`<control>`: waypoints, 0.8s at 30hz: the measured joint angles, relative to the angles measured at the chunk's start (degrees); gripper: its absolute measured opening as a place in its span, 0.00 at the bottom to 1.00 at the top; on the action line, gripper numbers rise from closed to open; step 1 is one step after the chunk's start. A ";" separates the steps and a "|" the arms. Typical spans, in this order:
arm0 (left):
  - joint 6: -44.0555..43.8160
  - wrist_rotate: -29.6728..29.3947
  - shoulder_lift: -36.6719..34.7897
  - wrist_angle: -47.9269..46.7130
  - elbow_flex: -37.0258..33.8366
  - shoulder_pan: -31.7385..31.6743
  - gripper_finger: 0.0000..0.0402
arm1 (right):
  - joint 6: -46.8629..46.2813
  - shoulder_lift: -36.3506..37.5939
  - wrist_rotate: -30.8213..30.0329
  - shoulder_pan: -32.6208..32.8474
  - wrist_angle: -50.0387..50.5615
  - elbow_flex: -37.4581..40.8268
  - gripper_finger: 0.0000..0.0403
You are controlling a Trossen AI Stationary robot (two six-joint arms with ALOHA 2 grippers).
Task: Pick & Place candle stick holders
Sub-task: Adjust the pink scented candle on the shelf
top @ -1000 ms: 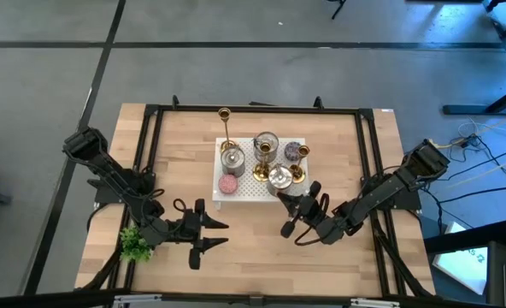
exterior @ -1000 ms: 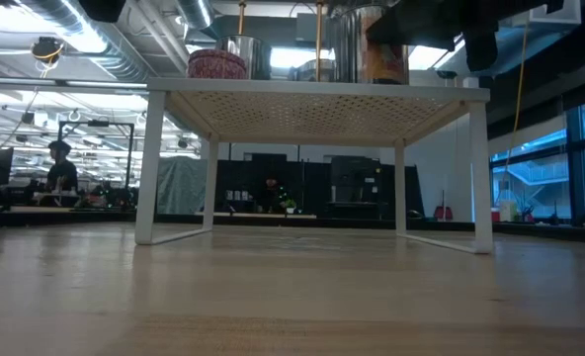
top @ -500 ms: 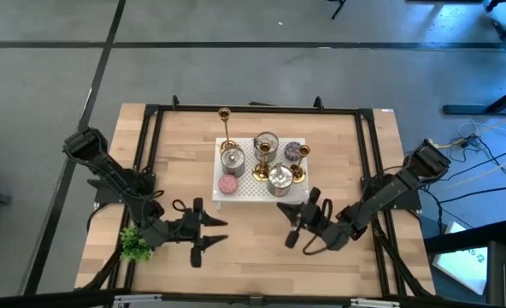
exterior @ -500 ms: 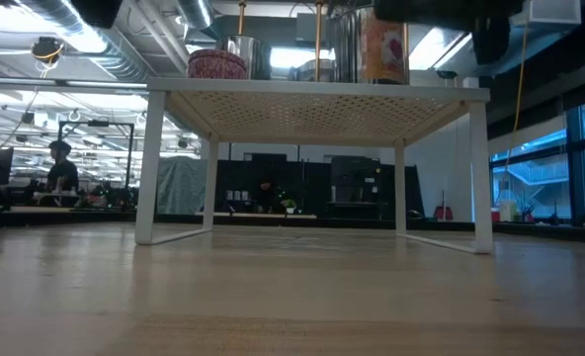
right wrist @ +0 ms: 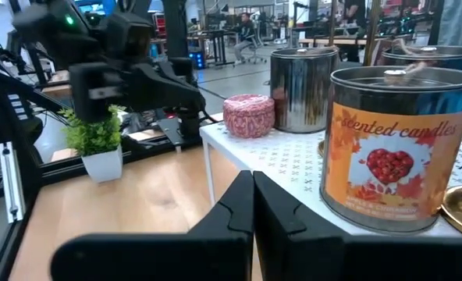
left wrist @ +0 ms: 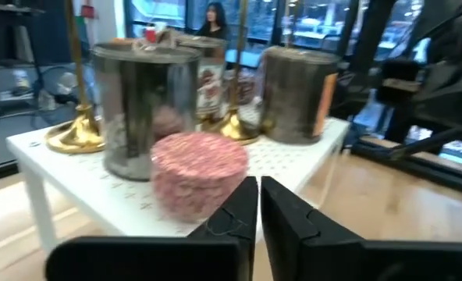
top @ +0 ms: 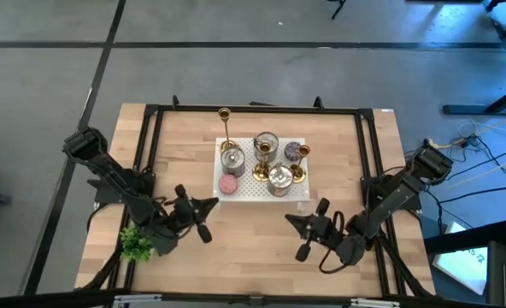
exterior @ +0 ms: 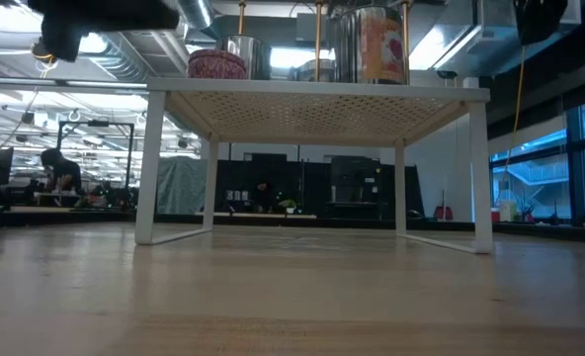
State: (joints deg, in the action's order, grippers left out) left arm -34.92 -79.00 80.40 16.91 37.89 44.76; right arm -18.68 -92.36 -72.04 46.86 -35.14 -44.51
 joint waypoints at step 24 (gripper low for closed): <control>-24.04 5.01 -0.15 -27.26 0.11 -7.34 0.00 | -0.61 0.00 0.08 0.75 0.01 0.00 0.00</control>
State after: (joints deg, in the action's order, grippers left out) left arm -58.96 -73.99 80.25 -10.35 38.00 37.42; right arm -19.29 -92.36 -71.95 47.62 -35.14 -44.51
